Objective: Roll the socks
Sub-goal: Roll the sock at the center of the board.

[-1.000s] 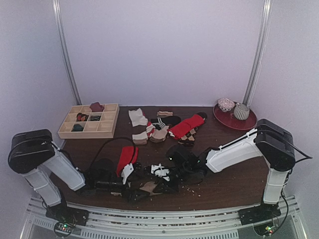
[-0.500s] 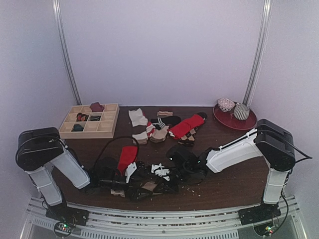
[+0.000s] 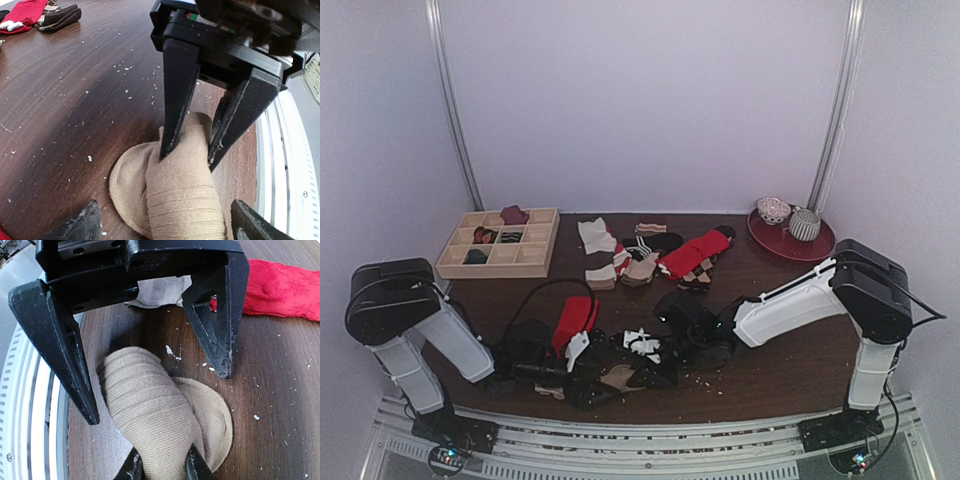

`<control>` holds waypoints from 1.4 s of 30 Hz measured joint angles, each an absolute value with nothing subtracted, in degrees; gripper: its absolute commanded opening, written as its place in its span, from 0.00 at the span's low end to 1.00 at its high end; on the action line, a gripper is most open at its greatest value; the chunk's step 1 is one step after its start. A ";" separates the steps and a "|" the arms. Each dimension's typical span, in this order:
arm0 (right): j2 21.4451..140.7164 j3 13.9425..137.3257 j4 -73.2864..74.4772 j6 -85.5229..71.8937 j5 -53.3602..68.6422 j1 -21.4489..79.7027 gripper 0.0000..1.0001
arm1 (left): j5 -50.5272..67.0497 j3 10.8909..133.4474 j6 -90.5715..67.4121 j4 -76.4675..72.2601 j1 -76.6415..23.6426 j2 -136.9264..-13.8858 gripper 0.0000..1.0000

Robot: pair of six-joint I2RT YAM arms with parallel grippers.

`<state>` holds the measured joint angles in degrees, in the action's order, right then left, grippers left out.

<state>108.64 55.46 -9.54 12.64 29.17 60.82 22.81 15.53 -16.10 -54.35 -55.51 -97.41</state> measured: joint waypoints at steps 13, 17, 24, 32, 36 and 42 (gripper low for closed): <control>108.51 54.74 -10.26 11.20 29.78 60.12 0.21 | 23.44 19.09 -15.99 -53.04 -55.27 -100.51 0.77; 108.49 54.70 -10.28 11.11 29.80 60.07 0.21 | 23.97 19.20 -16.01 -53.30 -55.09 -100.88 0.81; 108.47 54.48 -10.70 10.92 29.78 60.07 0.21 | 23.88 19.29 -16.08 -52.62 -55.07 -100.22 0.88; 108.38 54.50 -10.70 11.33 28.95 60.10 0.21 | 22.06 19.81 -15.75 -50.04 -55.22 -97.93 0.88; 108.38 54.48 -10.70 11.31 28.93 60.10 0.21 | 21.78 20.34 -15.75 -50.46 -55.16 -98.63 0.82; 108.38 54.48 -10.70 11.22 28.93 60.10 0.21 | 22.55 20.38 -16.23 -51.64 -54.94 -99.68 0.48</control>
